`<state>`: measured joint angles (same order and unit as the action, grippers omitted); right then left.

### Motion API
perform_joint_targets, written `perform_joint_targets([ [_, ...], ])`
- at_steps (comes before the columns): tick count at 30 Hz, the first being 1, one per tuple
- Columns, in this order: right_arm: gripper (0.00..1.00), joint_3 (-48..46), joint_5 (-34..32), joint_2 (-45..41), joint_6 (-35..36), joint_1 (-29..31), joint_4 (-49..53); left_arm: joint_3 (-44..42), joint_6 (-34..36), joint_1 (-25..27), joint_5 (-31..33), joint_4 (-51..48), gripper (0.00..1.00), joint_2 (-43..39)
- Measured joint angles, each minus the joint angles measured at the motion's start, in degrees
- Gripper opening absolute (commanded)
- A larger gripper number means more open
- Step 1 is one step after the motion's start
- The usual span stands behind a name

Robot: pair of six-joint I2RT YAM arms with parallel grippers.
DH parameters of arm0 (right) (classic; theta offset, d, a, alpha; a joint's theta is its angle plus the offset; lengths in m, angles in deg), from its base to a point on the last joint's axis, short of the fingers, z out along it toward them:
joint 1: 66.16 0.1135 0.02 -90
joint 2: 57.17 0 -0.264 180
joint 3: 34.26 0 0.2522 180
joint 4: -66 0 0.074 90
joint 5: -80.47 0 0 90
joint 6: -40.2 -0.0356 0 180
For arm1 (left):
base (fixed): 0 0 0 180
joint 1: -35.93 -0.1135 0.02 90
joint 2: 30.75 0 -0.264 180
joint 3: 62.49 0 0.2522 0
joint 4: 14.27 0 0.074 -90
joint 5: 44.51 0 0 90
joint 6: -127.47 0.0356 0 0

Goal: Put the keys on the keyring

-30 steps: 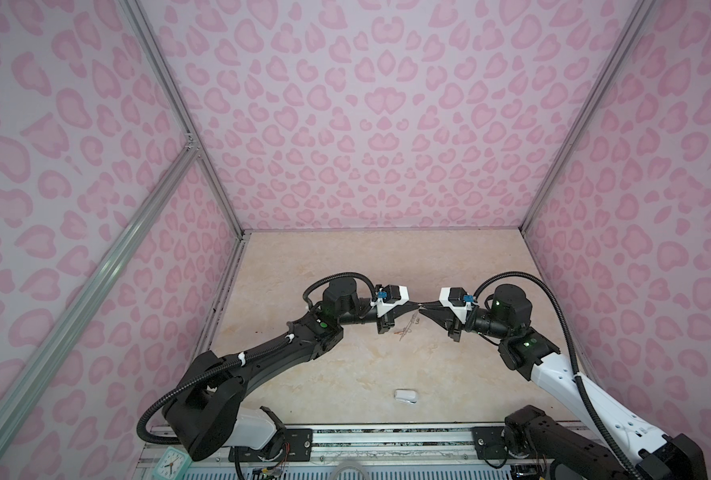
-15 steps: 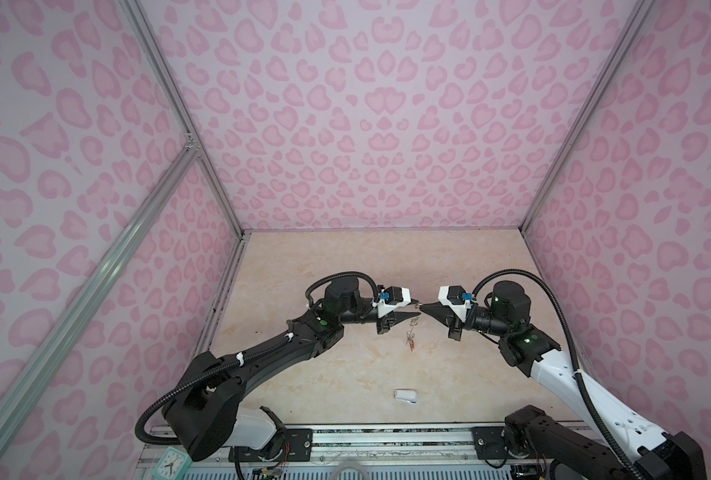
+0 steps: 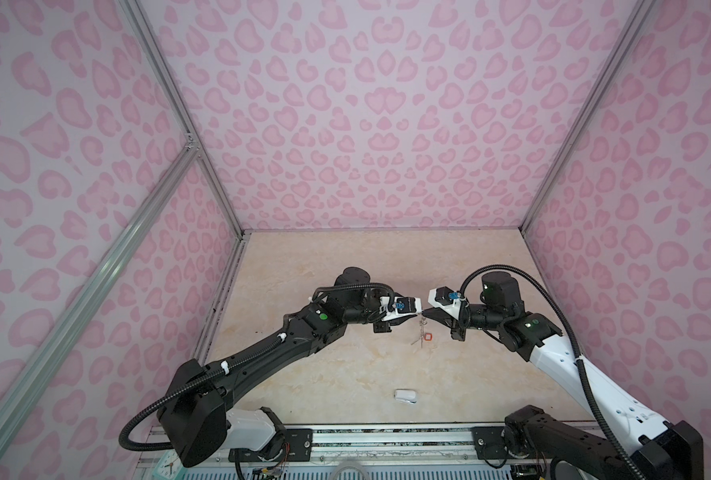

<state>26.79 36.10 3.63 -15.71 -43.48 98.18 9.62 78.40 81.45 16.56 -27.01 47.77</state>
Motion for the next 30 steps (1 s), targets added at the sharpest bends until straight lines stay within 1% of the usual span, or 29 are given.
perform_joint_targets([
  [7, 0.0, 0.2, -0.4, 0.5, 1.0, 0.4, 1.4, 1.9, 1.4, 2.1, 2.4, -1.7, 0.27, 2.5],
  [10, 0.0, 0.2, -0.3, 0.5, 1.0, 0.4, 1.4, 2.4, 1.8, 2.5, 3.2, -1.8, 0.23, 3.2],
  [12, 0.0, 0.2, -0.3, 0.6, 1.0, 0.5, 1.4, 3.0, 2.2, 2.5, 3.4, -2.2, 0.18, 3.6],
  [15, 0.0, 0.2, -0.3, 0.6, 1.0, 0.5, 1.4, 3.3, 2.2, 2.5, 3.5, -2.7, 0.03, 3.9],
  [16, 0.0, 0.2, -0.5, 0.6, 1.1, 0.5, 1.3, 3.3, 2.1, 2.5, 3.4, -2.8, 0.03, 4.0],
  [17, 0.03, 0.2, -0.6, 0.5, 1.4, 0.5, 1.2, 3.3, 2.2, 2.5, 3.5, -2.9, 0.03, 4.0],
  [19, 0.13, -0.5, -1.1, -0.1, 1.4, 0.5, 0.5, 3.3, 1.8, 2.5, 3.6, -2.7, 0.03, 4.0],
  [20, 0.17, -1.1, -1.3, -0.6, 1.3, 0.5, -0.2, 3.1, 1.2, 2.4, 3.3, -2.6, 0.03, 4.0],
  [22, 0.2, -2.6, -2.2, -1.9, 1.2, 0.5, -1.2, 2.3, 0.1, 1.7, 2.8, -1.6, 0.03, 3.9],
  [25, 0.21, -5.0, -3.5, -4.0, 0.9, -0.2, -3.1, 0.3, -3.0, -0.2, 0.3, 1.0, 0.03, 3.6],
  [30, 0.21, -7.2, -4.2, -5.6, -1.2, -1.2, -6.5, -2.4, -9.1, -2.1, -5.6, 8.9, 0.03, 2.4],
])
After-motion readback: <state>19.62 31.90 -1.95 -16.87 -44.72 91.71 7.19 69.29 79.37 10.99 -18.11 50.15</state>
